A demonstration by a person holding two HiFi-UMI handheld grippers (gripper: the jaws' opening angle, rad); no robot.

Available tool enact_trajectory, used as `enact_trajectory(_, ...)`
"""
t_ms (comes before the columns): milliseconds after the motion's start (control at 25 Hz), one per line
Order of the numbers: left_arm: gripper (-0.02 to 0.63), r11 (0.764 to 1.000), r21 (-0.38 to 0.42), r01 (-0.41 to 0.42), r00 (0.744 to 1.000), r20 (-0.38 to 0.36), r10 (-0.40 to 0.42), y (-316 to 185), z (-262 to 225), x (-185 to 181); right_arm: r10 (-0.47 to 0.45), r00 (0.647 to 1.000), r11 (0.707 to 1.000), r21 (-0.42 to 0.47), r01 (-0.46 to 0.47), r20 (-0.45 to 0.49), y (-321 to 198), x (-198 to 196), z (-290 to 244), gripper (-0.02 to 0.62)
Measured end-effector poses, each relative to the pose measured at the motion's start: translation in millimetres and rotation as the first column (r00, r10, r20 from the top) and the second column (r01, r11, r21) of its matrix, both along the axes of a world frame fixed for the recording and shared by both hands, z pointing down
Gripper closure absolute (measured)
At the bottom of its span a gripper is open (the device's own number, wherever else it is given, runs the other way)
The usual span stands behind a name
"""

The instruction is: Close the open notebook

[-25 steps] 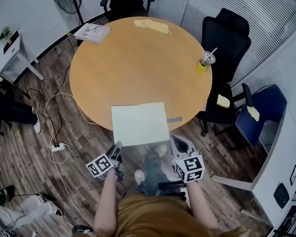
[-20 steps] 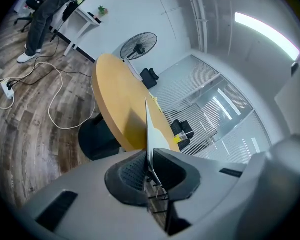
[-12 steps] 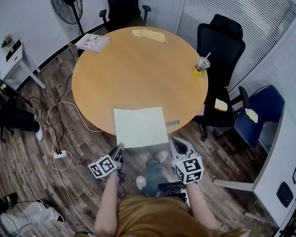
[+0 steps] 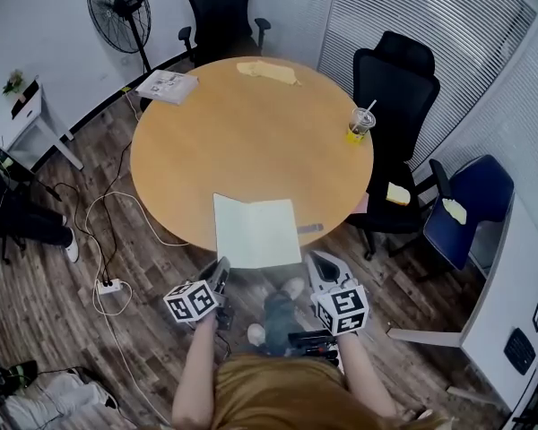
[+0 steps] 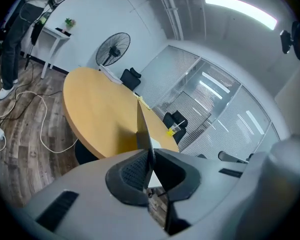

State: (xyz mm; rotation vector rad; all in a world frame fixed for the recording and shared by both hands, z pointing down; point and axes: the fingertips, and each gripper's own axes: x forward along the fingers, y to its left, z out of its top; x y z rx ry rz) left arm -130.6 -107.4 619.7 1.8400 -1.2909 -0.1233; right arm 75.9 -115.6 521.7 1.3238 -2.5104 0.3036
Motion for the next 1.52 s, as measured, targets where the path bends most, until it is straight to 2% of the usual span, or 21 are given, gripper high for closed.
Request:
enact_trajectory(240, 0.557, 0.996, 0.038, -0.085, 0.989, 0.123, 0.079, -2, -12, 17, 0.001, 1.0, 1.0, 0.003, -0.001, 0.005, 0, 2, -3, 0.584)
enact_trajectory(520, 0.546, 0.987, 0.068, -0.143, 0.97, 0.206, 0.126, -6, -21, 31, 0.002, 1.0, 1.0, 0.001, -0.002, 0.002, 4, 5, -2, 0.584)
enact_trajectory(1000, 0.529, 0.971, 0.088, -0.223, 0.942, 0.276, 0.191, -7, -27, 52, 0.009, 1.0, 1.0, -0.008, -0.009, 0.0, 7, 10, 0, 0.584)
enact_trajectory(1520, 0.502, 0.939, 0.107, -0.325, 0.904, 0.326, 0.276, -12, -34, 77, 0.011, 1.0, 1.0, -0.028, -0.012, -0.006, 4, 9, 6, 0.584)
